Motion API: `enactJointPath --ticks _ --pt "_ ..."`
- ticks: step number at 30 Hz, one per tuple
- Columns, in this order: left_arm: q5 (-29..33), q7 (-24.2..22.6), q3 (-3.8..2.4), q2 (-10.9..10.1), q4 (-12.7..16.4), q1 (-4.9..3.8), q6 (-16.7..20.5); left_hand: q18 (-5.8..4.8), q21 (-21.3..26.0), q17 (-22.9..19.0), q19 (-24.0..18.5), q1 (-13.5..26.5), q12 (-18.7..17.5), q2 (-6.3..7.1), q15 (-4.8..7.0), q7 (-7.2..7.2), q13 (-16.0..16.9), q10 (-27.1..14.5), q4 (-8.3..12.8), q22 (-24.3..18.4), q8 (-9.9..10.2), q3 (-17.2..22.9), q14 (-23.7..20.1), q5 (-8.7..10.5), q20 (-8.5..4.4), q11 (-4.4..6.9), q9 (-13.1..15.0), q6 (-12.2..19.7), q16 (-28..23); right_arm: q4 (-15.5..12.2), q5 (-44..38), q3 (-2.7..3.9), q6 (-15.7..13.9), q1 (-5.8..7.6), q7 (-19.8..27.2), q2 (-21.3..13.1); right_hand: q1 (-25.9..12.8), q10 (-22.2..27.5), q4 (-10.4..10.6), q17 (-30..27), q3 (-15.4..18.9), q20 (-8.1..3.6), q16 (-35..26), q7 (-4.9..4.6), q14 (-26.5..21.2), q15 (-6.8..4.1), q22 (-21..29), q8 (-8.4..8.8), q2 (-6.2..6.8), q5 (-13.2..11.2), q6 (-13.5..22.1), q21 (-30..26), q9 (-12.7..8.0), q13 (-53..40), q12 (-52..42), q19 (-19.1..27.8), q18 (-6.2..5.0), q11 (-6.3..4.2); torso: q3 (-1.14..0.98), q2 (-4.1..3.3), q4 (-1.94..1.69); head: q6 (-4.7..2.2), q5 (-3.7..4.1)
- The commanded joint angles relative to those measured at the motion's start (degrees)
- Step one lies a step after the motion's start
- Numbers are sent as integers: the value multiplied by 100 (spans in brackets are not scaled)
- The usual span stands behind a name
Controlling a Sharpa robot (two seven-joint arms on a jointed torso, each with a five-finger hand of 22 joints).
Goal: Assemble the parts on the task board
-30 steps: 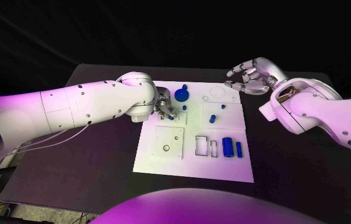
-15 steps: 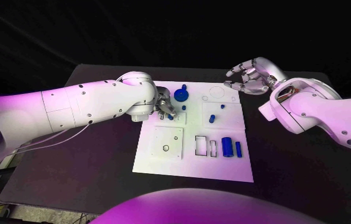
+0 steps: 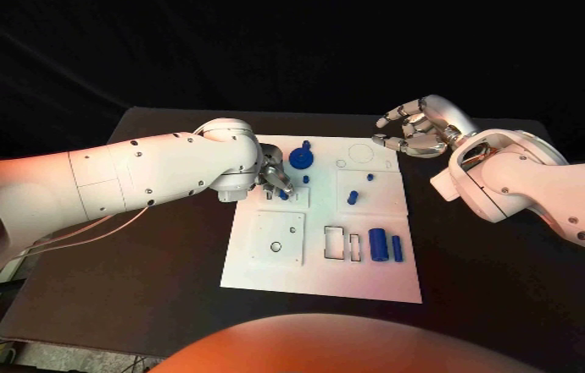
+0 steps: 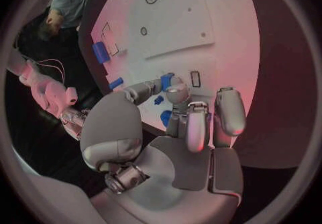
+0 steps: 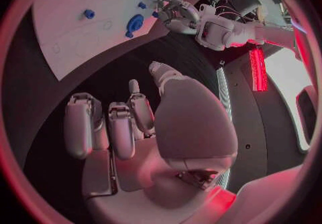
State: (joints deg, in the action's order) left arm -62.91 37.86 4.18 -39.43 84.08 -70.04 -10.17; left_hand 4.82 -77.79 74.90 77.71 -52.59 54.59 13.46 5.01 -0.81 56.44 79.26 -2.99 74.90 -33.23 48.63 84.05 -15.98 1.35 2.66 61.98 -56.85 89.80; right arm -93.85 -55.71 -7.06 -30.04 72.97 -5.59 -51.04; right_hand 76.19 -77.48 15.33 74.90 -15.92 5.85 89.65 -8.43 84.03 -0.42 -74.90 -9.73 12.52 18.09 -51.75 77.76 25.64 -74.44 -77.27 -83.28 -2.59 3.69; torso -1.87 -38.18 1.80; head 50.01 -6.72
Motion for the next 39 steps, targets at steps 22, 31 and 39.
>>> enactJointPath --ticks 22,31,39 --pt "37 64 18 27 -26 18 -205 -96 30 1510 86 274 89 15 35 22 40 38 -273 378 46 -197 595 372 5 12 -45 -102 20 -11 -22 0 68 -3 33 -14 -63 53 31 1429 -7 -4 3 27 576 6 -912 -24 16 -7 33 -37 7 13 27 32 -47 -12 4 1 -6 -1 17" --pt "21 75 19 29 -35 18 -283 -100 25 1510 102 327 123 32 37 26 66 59 -341 395 36 -280 595 466 9 13 -48 -131 20 -12 -22 0 68 -3 36 -19 -82 58 41 1420 -5 -4 0 28 574 6 -906 -27 23 -24 33 -52 10 20 33 40 -50 -13 6 0 -3 -1 19" --pt "-10 82 21 30 -46 18 -331 -102 23 1510 114 343 135 43 39 26 73 70 -398 410 37 -370 595 597 12 13 -55 -138 20 -12 -22 0 64 -3 37 -23 -105 61 54 1417 0 -4 -2 28 573 6 -904 -30 30 -48 34 -58 14 24 37 42 -51 -13 6 2 -6 -1 19"
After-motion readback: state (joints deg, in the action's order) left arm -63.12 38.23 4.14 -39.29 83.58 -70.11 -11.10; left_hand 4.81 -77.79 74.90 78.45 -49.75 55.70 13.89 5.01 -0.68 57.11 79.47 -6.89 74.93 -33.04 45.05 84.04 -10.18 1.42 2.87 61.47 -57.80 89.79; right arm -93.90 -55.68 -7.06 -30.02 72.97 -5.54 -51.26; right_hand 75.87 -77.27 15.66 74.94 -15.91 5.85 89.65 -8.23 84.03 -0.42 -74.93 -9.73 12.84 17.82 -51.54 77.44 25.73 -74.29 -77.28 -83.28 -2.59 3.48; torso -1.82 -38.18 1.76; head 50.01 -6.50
